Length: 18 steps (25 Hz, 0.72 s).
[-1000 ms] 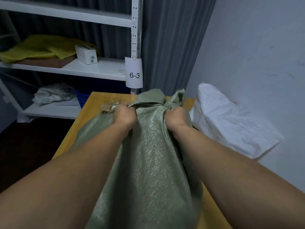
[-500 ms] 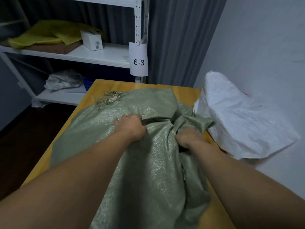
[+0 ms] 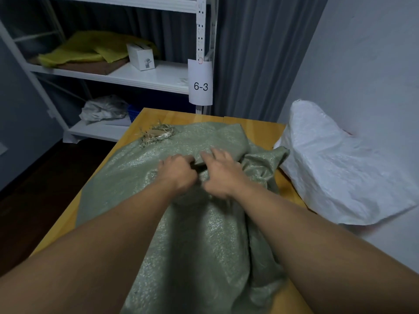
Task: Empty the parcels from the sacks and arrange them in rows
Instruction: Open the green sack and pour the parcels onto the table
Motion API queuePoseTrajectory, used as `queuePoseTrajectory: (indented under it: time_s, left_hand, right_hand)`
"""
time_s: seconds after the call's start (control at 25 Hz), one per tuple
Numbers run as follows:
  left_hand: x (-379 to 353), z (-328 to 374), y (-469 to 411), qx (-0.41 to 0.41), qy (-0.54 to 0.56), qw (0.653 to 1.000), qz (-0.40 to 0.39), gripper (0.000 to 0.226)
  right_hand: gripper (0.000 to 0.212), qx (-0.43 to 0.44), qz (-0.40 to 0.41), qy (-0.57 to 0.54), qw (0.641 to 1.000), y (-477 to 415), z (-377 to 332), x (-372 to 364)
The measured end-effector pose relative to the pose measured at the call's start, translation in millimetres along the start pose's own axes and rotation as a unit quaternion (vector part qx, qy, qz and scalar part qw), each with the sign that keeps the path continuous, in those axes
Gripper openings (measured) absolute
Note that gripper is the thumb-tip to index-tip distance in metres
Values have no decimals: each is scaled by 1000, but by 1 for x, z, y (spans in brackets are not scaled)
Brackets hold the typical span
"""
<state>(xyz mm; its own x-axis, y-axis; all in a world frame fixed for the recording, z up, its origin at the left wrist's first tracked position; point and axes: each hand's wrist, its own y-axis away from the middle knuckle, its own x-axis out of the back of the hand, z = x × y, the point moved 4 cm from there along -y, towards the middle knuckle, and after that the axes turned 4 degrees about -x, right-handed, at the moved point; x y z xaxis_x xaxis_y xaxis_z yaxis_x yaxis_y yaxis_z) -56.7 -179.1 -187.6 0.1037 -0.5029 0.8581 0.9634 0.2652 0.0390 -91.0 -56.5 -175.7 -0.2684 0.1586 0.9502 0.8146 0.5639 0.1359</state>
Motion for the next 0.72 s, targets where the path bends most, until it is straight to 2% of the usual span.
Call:
queuePoseTrajectory:
  time_s: [0.16, 0.24, 0.36, 0.44, 0.56, 0.72]
  left_hand:
    - [21, -31, 9, 27, 26, 998, 59, 36]
    - [34, -64, 16, 91, 27, 993, 70, 41]
    - [48, -111, 33, 189, 36, 978, 87, 40]
    - [51, -143, 50, 254, 41, 962, 91, 44]
    - [42, -191, 70, 344, 65, 933, 86, 50]
    - [21, -248, 80, 466, 159, 867, 79, 56]
  right_hand:
    - [79, 14, -7, 33, 999, -8, -35, -11]
    - [74, 5, -24, 44, 999, -13, -52, -16]
    - [82, -34, -57, 72, 995, -20, -66, -35]
    - [81, -60, -54, 104, 991, -24, -76, -47]
    - [64, -74, -12, 155, 985, -31, -85, -54]
    - [52, -98, 3, 174, 980, -35, -94, -63]
